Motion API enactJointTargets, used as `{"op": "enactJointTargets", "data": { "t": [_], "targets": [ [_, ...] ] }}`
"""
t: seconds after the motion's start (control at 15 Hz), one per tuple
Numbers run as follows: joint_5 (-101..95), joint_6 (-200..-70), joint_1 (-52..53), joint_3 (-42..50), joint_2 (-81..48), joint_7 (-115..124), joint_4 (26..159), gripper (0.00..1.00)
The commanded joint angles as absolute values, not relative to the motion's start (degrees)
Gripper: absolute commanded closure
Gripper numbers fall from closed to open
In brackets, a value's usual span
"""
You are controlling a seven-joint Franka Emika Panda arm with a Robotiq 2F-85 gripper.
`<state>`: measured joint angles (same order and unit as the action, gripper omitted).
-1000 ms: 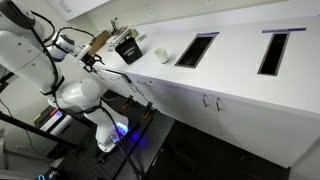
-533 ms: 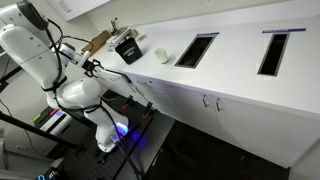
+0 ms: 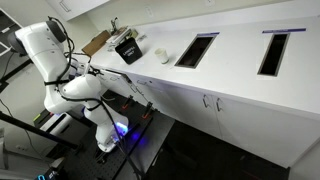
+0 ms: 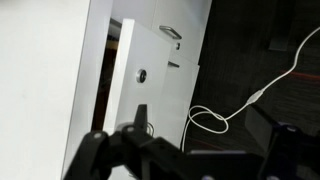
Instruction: Open the second drawer from the right
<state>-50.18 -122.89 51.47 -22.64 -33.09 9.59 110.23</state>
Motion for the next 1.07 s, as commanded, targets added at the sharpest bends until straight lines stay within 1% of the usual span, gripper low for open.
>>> {"op": "enactJointTargets", "data": {
  "t": [0.0,0.27,0.33,0.47,0.73,1.0],
  "targets": [
    [-56.76,-119.73,61.38,-17.41,-40.75,17.87,100.55,0.0],
    [-63.34,-115.56,70.59,-12.12,-46.22,28.53,93.39,0.0],
    [-60.9,-118.79,67.78,-13.74,-43.68,24.78,97.76,0.0],
    [-61.05,-118.42,69.32,-13.24,-44.82,25.49,96.79,0.0],
    [-61.06,-118.51,68.41,-13.22,-44.84,25.39,96.83,0.0],
    [-67.12,-117.91,71.34,-10.67,-47.77,29.08,95.29,0.0]
  ]
}}
